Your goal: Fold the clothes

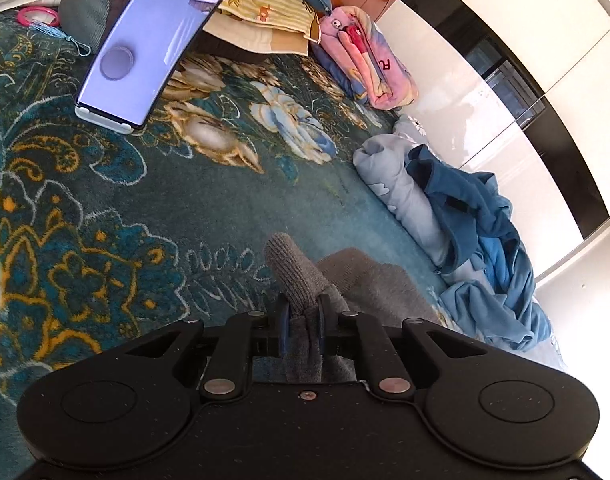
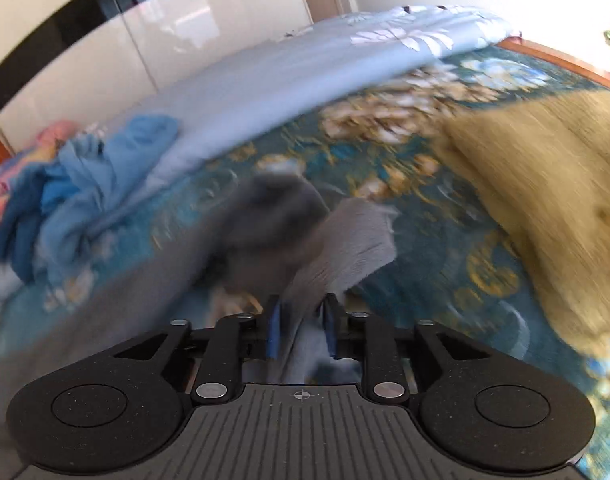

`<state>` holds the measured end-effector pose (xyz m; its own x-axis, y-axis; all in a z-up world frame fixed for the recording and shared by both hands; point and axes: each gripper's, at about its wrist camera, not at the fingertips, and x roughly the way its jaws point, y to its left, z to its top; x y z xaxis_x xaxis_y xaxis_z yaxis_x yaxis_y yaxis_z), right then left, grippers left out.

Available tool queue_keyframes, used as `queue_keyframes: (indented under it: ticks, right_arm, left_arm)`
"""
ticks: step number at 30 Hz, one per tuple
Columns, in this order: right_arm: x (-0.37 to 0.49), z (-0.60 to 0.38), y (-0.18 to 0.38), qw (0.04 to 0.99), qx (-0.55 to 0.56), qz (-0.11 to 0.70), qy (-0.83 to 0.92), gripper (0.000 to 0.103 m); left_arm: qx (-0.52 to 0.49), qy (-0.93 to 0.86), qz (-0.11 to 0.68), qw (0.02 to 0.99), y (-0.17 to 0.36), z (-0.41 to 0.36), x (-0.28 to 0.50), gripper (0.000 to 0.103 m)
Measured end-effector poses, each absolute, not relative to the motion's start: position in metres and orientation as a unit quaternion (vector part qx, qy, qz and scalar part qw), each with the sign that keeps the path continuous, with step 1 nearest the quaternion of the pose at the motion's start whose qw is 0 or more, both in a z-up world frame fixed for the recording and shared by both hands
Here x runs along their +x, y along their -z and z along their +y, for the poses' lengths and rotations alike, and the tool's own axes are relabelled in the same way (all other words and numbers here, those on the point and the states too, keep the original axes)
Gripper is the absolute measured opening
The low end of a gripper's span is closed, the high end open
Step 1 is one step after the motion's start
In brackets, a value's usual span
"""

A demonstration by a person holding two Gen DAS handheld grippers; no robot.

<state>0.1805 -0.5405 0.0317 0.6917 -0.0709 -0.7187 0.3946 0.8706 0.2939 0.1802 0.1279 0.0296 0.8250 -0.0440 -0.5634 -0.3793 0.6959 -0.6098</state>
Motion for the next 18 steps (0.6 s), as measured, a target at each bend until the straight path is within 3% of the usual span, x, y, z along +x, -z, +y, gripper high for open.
queue_keyframes:
  ticks: [7,15,16,18]
  right_arm:
    - [0.145,-0.54,0.007,0.858,0.316,0.381,0.138,0.025]
    - [0.157,-0.516,0.009,0.857,0.324,0.379,0.126,0.029]
    - [0.159,-0.512,0.008,0.859,0.323,0.379,0.122,0.018]
    - [0.16,-0.505,0.005,0.862,0.322,0.375,0.115,0.007]
  left_arm:
    - [-0.388,-0.087,0.281,0.873,-0.029,0.13,0.178,0.012]
    - [-0.406,-0.077,0.283,0.865,-0.022,0.134,0.164,0.012]
    - [-0.408,-0.075,0.283,0.865,-0.022,0.135,0.163,0.012]
    - [-0.41,-0.072,0.284,0.864,-0.022,0.135,0.161,0.012]
